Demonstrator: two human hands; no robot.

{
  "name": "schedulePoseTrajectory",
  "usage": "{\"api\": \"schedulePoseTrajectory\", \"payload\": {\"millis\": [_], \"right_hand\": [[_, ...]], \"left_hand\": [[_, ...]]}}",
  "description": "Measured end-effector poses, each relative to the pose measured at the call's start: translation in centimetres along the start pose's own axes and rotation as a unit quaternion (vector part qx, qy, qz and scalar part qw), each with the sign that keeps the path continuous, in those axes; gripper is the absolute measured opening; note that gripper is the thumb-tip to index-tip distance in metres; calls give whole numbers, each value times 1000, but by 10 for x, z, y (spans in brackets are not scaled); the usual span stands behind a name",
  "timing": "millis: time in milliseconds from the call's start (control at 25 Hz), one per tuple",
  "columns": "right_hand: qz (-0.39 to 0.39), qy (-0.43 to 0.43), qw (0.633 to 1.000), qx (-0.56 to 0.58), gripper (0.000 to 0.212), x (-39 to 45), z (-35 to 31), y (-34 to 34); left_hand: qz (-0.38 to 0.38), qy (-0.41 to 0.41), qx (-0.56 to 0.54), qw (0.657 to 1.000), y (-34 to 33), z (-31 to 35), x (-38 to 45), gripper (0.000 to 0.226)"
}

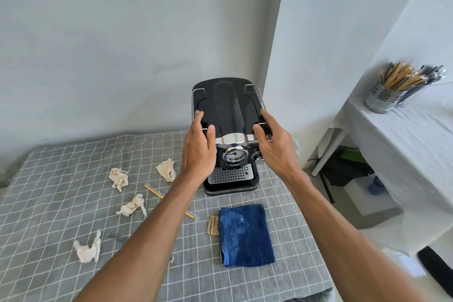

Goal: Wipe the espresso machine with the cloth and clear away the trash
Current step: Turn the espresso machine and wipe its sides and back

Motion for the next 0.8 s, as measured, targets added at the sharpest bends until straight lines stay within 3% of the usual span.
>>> {"api": "schedulePoseTrajectory", "payload": {"millis": [200, 480, 800], "right_hand": [[18, -9, 1000, 5, 46, -2, 0, -3], [35, -10, 999, 1, 35, 0, -2, -4], [48, -33, 998, -7, 43, -2, -12, -12]], "left_hand": [[-36, 0, 6, 999, 7, -5, 6, 56], [-16, -2, 10, 1000, 12, -6, 14, 54], [-12, -5, 11, 1000, 27, -7, 25, 52]]}}
Point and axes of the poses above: each hand's wrist, its own x-axis towards the middle knuckle, its own y-axis out of the back of the hand, z = x × y, the point moved 7 cm from there along x, towards the middle knuckle, and after that the axes turned 13 degrees about -x, right-handed, at the moved point
